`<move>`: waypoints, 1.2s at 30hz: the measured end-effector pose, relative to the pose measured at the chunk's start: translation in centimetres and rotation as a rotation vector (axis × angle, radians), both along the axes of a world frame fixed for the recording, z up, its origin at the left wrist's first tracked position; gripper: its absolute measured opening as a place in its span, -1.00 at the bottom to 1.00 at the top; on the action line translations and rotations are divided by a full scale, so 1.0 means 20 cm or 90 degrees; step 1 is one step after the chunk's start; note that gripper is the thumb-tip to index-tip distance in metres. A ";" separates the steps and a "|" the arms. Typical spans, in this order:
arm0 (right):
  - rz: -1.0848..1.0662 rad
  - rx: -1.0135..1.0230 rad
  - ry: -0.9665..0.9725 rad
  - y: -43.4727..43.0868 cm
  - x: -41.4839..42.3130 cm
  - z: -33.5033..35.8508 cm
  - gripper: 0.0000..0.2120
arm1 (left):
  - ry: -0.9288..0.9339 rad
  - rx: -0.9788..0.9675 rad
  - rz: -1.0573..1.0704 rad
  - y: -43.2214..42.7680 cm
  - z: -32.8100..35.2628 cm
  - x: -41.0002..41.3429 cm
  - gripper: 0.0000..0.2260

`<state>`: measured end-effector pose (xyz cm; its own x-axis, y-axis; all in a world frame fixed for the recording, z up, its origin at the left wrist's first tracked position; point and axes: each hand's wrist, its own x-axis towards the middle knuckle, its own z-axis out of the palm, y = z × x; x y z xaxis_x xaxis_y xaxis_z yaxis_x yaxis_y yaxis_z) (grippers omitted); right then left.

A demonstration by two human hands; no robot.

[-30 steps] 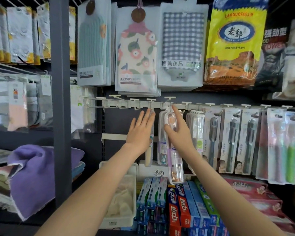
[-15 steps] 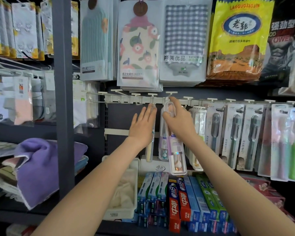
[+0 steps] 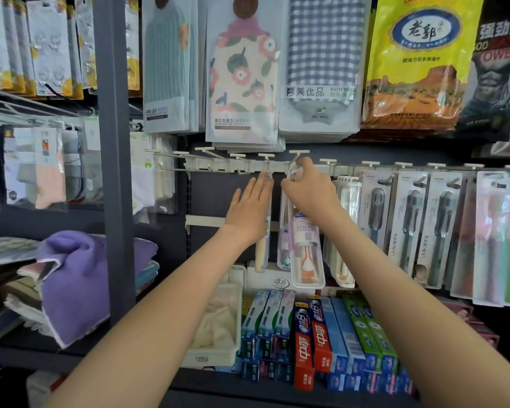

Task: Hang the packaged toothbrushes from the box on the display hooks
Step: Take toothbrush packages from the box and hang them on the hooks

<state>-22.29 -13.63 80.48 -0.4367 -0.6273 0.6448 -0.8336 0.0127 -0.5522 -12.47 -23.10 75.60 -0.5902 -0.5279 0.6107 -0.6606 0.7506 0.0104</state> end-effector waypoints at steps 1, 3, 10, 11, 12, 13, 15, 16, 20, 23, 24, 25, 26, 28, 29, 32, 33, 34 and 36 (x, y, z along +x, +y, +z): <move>0.005 0.013 -0.003 0.00 -0.01 0.01 -0.57 | 0.002 0.001 0.001 0.00 0.00 0.00 -0.21; 0.017 0.026 -0.002 0.01 -0.02 0.03 -0.54 | 0.007 0.008 0.000 0.00 0.00 -0.01 -0.21; 0.032 0.034 0.018 -0.09 -0.09 -0.12 -0.40 | 0.030 0.004 -0.018 0.01 -0.01 -0.02 -0.20; 0.029 0.028 0.016 -0.11 -0.10 -0.15 -0.38 | 0.028 0.002 -0.016 0.01 -0.01 -0.02 -0.20; 0.024 0.024 0.014 -0.13 -0.10 -0.17 -0.37 | 0.027 0.002 -0.016 0.01 -0.01 -0.02 -0.20; 0.014 0.020 0.013 -0.15 -0.10 -0.19 -0.36 | 0.026 0.001 -0.017 0.01 -0.02 -0.02 -0.20; -0.014 0.008 0.013 -0.18 -0.09 -0.22 -0.33 | 0.027 0.006 -0.017 0.01 -0.02 -0.02 -0.19; -0.027 -0.004 0.014 -0.20 -0.08 -0.23 -0.32 | 0.032 0.011 -0.018 0.02 -0.02 -0.02 -0.19; -0.055 -0.054 0.037 -0.24 -0.05 -0.31 -0.25 | 0.055 0.011 -0.023 0.06 -0.06 -0.01 -0.25; -0.074 -0.086 0.107 -0.19 -0.03 -0.44 -0.28 | 0.099 0.008 -0.044 0.13 -0.19 -0.01 -0.35; -0.073 -0.084 0.123 -0.14 -0.02 -0.51 -0.30 | 0.125 0.001 -0.061 0.15 -0.27 -0.02 -0.38; -0.069 -0.076 0.137 -0.09 -0.03 -0.59 -0.31 | 0.151 -0.007 -0.082 0.19 -0.35 -0.02 -0.40; -0.064 -0.065 0.153 -0.03 -0.03 -0.68 -0.32 | 0.177 -0.008 -0.103 0.23 -0.46 -0.02 -0.40; -0.040 -0.042 0.153 0.13 -0.03 -0.89 -0.36 | 0.219 0.016 -0.140 0.36 -0.71 -0.02 -0.41; -0.022 -0.027 0.135 0.23 -0.04 -1.00 -0.39 | 0.228 0.031 -0.151 0.44 -0.85 -0.02 -0.43; 0.025 0.045 0.123 0.52 -0.04 -1.39 -0.50 | 0.197 0.119 -0.154 0.70 -1.30 0.00 -0.46; 0.050 0.083 0.126 0.61 -0.05 -1.54 -0.54 | 0.164 0.168 -0.148 0.79 -1.45 0.02 -0.44; 0.078 0.129 0.119 0.70 -0.06 -1.69 -0.57 | 0.129 0.214 -0.145 0.88 -1.61 0.04 -0.42; 0.125 0.226 0.090 0.85 -0.08 -1.99 -0.57 | 0.063 0.282 -0.136 1.03 -1.91 0.09 -0.42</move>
<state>-23.95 3.46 40.66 -0.2095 -0.8836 0.4188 -0.9064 0.0148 -0.4221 -10.66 -2.44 37.36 -0.6640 -0.6230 0.4135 -0.4723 0.7782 0.4140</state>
